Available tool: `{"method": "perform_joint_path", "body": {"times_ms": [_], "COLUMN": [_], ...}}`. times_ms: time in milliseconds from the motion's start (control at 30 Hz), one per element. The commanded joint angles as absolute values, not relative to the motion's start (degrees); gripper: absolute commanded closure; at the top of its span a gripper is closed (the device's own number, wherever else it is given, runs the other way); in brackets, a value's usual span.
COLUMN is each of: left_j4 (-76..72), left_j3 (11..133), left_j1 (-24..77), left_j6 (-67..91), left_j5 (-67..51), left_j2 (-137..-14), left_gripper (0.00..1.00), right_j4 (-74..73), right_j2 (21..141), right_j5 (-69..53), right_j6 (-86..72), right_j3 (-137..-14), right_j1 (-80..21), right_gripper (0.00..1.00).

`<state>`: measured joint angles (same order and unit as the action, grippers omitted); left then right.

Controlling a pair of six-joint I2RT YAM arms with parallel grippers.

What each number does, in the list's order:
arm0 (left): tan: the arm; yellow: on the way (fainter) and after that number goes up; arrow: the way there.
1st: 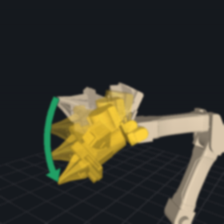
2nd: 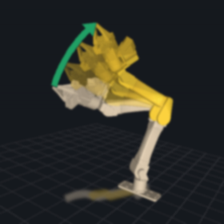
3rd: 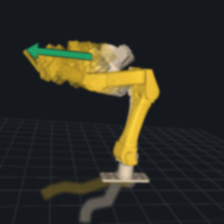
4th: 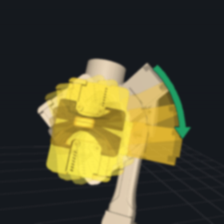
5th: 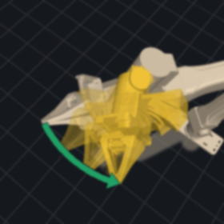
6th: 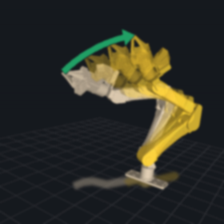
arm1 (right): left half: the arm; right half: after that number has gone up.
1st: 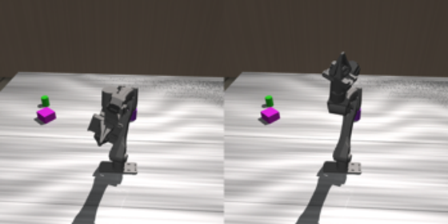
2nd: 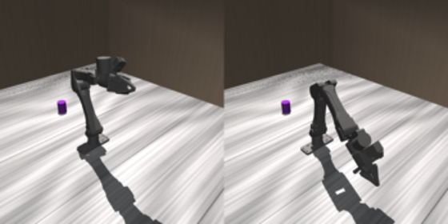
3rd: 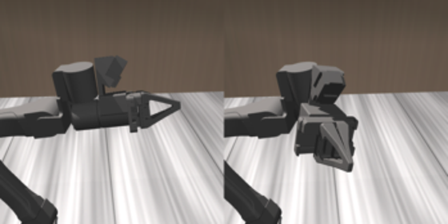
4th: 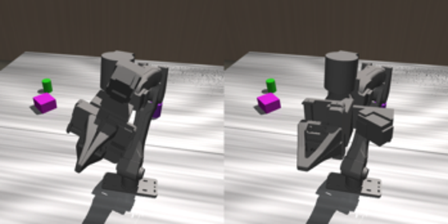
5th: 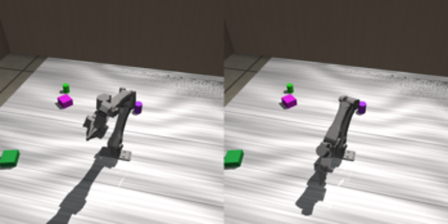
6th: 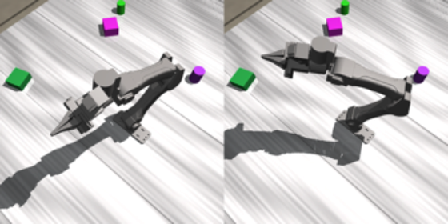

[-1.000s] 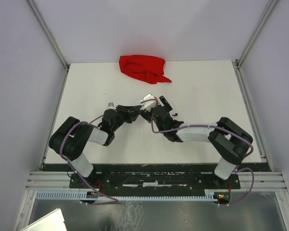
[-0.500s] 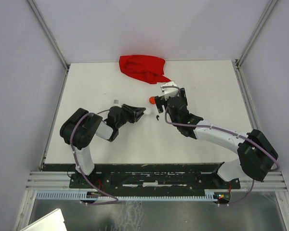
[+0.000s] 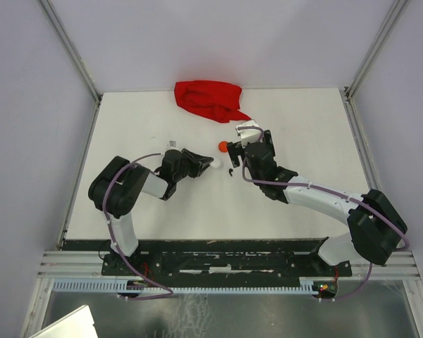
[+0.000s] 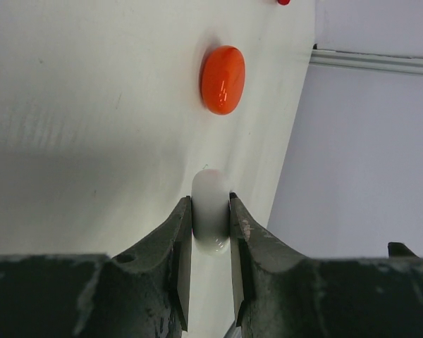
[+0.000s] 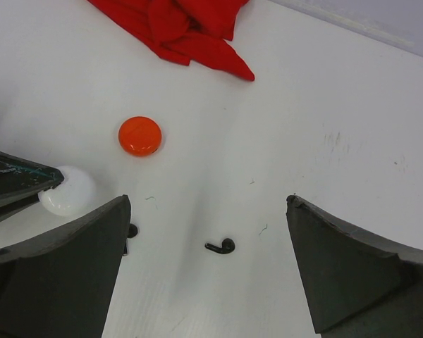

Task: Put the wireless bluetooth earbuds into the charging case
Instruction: Close the charging case, then place the charging case at the center of the board.

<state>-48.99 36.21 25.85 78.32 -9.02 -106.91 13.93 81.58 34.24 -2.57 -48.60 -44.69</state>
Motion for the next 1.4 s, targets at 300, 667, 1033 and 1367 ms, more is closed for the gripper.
{"method": "perform_joint_path", "body": {"times_ms": [300,667,1033,1367], "left_j4": [-44.3,-39.2,-20.19,-14.08], "left_j3": [39.28,39.2,42.33,36.26], "left_j1": [25.93,25.96,25.92,21.71], "left_j6": [69.75,66.09,52.95,52.09], "left_j5": [-7.5,-5.67,5.36,12.55], "left_j2": [-107.94,-103.04,-88.54,-74.94], "left_gripper": [0.76,0.44,0.39,0.36], "right_j4": [13.66,12.32,11.82,3.7], "right_j2": [79.63,80.25,80.12,88.48], "right_j5": [32.81,30.69,29.19,7.46], "right_j6": [-3.58,-3.89,-4.29,-3.64], "right_j3": [-48.68,-49.47,-49.76,-58.78], "right_j1": [-44.03,-43.95,-43.95,-44.57], "right_gripper": [0.0,0.0,0.01,0.05]}}
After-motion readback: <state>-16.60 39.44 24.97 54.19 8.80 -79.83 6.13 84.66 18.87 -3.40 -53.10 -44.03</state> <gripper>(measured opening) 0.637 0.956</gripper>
